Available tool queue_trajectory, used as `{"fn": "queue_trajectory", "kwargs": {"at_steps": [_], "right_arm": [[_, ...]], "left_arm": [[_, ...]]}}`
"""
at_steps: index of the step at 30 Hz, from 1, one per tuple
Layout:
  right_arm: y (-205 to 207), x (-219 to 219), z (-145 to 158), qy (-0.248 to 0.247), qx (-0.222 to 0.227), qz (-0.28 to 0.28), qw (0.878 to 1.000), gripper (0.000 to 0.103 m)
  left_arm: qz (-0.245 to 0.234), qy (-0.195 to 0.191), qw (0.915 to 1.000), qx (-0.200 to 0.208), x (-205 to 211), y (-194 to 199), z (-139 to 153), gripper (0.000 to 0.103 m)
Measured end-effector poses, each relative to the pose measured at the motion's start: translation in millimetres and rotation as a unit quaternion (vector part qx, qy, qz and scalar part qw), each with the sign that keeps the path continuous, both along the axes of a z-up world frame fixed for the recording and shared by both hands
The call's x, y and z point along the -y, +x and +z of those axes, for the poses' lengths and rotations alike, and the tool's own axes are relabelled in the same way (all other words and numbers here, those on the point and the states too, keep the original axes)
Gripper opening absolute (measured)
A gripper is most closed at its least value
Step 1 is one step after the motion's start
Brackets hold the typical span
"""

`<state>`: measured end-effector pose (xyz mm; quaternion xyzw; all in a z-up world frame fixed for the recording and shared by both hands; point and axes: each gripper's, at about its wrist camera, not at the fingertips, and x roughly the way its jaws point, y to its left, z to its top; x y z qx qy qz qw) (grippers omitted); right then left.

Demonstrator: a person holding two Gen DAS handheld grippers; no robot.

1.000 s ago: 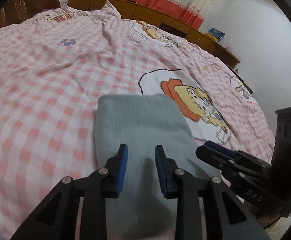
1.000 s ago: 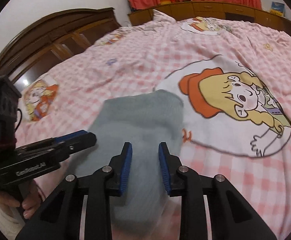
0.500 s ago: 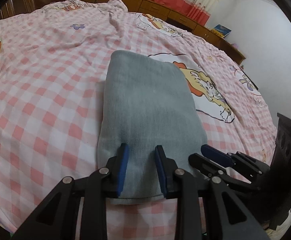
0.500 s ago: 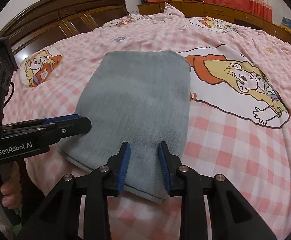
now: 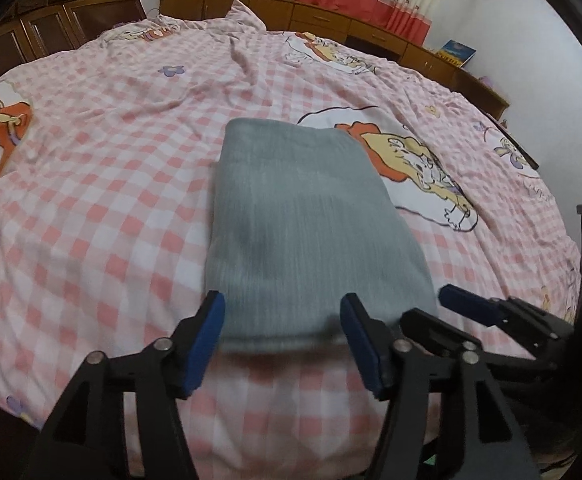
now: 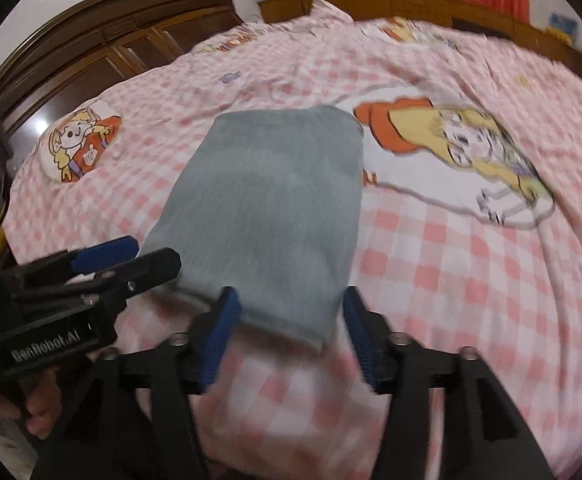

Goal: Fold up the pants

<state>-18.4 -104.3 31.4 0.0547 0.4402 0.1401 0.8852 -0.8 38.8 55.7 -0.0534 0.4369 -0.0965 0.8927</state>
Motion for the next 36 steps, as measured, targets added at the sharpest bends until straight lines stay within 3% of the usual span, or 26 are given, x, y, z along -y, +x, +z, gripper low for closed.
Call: {"fn": "queue_trajectory", "kwargs": {"at_steps": [3, 8, 12, 15, 17, 20, 25, 30, 36], "right_arm": [[-6, 5, -4, 0.011, -0.036, -0.018, 0.999, 0.063], [-14, 5, -21, -0.035, -0.071, -0.048, 0.996, 0.064], [-7, 7, -43, -0.037, -0.106, -0.056, 0.992, 0.064], [-2, 7, -51, -0.036, -0.11, -0.061, 0.991, 0.068], [-1, 5, -55, -0.029, -0.108, -0.059, 0.992, 0.078], [-1, 2, -58, -0.036, -0.099, -0.06, 0.993, 0.081], [-1, 2, -58, -0.043, -0.09, -0.059, 0.993, 0.082], [-9, 0, -50, -0.081, -0.08, -0.079, 0.99, 0.078], [-4, 8, -57, -0.059, -0.091, -0.077, 0.991, 0.08]], "left_arm": [[0.009, 0.005, 0.9999, -0.01, -3, -11, -4, 0.074], [0.023, 0.011, 0.9988, -0.043, -7, -14, -25, 0.075], [0.032, 0.016, 0.9964, -0.077, -11, -7, -45, 0.075], [0.03, 0.017, 0.9958, -0.085, -11, -1, -52, 0.08], [0.027, 0.016, 0.9956, -0.088, -10, 1, -55, 0.083], [0.028, 0.027, 0.9953, -0.089, -10, 5, -59, 0.083], [0.025, 0.031, 0.9953, -0.088, -10, 6, -61, 0.083], [0.007, 0.045, 0.9953, -0.086, -2, 7, -63, 0.093], [0.009, 0.057, 0.9949, -0.083, 2, 7, -65, 0.093]]}}
